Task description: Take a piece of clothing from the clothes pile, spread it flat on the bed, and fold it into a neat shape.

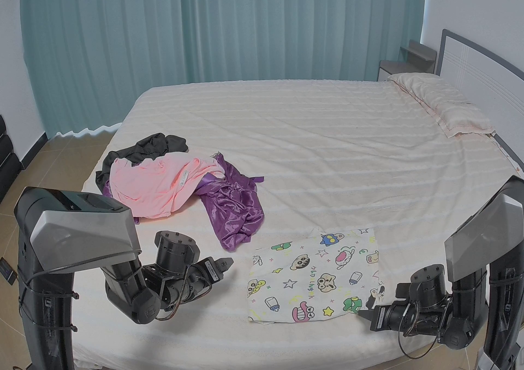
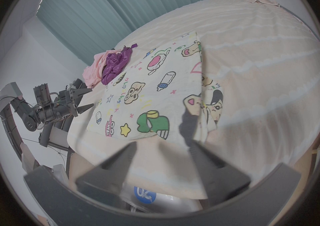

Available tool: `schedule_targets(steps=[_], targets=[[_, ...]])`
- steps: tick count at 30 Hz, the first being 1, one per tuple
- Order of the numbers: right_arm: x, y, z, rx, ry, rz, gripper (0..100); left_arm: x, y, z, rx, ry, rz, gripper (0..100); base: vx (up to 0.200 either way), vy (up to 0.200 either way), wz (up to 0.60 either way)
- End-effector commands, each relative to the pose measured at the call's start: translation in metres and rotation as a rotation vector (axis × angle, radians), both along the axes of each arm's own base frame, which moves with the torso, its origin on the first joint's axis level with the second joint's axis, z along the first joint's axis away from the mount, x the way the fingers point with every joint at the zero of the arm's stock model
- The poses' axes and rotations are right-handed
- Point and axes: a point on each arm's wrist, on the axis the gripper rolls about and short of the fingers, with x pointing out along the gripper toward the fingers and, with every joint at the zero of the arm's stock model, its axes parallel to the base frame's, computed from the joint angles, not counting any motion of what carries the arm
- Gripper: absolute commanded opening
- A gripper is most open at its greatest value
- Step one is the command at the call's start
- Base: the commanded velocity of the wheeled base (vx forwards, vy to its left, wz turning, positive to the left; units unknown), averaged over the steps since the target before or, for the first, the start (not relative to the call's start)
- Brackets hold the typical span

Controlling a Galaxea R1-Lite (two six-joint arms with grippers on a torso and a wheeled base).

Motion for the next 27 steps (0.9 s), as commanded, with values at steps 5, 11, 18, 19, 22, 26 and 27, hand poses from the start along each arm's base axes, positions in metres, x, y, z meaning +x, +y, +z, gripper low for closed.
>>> schedule_targets(steps=[5,11,18,19,22,26,27], targets=[[-0.001,-0.010,0.001,-0.056,0.003,-0.068,0,0.000,0.000,0.001,-0.001,-0.002,0.001,100,0.000,0.000,0.00],[-0.009,-0.016,0.010,-0.089,0.058,-0.074,0,0.000,0.000,0.001,-0.003,-0.003,0.003,100,0.000,0.000,0.00],[-0.011,-0.030,0.022,-0.140,0.050,-0.081,0,0.000,0.000,0.001,-0.002,-0.003,0.002,100,0.000,0.000,0.00],[-0.011,-0.032,0.021,-0.144,0.054,-0.088,0,0.000,0.000,0.001,-0.001,-0.002,0.002,100,0.000,0.000,0.00],[-0.010,-0.034,0.021,-0.141,0.058,-0.101,0,0.000,0.000,0.002,-0.002,-0.005,0.002,100,0.000,0.000,0.00],[-0.010,-0.034,0.034,-0.118,0.004,-0.109,100,0.003,0.003,0.021,-0.035,-0.082,0.027,100,0.000,0.000,0.00],[-0.010,-0.034,0.036,-0.114,-0.004,-0.110,100,0.003,0.005,0.024,-0.042,-0.092,0.033,100,0.000,0.000,0.00]])
